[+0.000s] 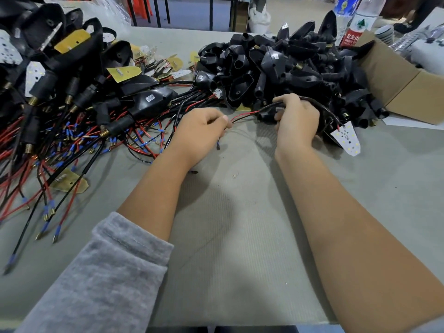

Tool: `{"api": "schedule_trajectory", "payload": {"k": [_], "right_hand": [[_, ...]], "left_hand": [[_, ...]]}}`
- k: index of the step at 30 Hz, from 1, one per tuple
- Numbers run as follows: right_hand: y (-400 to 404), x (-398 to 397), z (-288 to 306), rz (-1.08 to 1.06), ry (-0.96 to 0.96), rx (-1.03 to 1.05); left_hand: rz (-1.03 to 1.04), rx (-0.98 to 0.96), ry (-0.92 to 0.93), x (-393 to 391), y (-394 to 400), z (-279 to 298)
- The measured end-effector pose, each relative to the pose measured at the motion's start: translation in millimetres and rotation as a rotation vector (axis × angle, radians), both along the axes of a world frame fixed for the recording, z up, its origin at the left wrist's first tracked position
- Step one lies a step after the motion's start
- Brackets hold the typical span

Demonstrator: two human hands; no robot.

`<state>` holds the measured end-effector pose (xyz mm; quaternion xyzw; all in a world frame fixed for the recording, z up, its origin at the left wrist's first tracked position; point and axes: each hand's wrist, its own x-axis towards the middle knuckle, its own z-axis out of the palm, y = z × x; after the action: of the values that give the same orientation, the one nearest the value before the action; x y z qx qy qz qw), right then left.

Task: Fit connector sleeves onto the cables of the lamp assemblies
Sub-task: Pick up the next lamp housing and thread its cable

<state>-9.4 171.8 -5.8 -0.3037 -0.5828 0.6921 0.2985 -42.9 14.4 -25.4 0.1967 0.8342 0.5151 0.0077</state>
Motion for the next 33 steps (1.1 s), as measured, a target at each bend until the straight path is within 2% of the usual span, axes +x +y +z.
{"api": "schedule_trajectory", "payload": {"k": [3,6,9,14,20,24,29,33], "right_hand": [[-7,-3,-3,-0.084,0.038,0.085],[-3,-3,-4,-0.099,-0.003,0.151],[-1,-3,-4,-0.075,0.016,0.122],[1,-3,-4,-0.177,0.106,0.031],[5,-1,-4,-0.122,0.123,-0.001],[2,1,-4,-0.015,0.125,-0.062],[-12,3,-3,0.179,0.177,-0.069],[-16,3,-3,0.343,0.177,0.048]], "left_hand": [[0.020,0.036,0.007,1,-1,2],[0.019,0.024,0.019,3,0,4],[0.037,-0.006,0.021,4,0,5],[0.029,0.041,-0.021,0,-1,3],[0.060,0.027,0.003,2,0,4],[0.094,0.017,0.023,4,0,5],[0.038,0.024,0.006,1,1,2],[-0.016,0.047,0.002,-1,0,0]]}}
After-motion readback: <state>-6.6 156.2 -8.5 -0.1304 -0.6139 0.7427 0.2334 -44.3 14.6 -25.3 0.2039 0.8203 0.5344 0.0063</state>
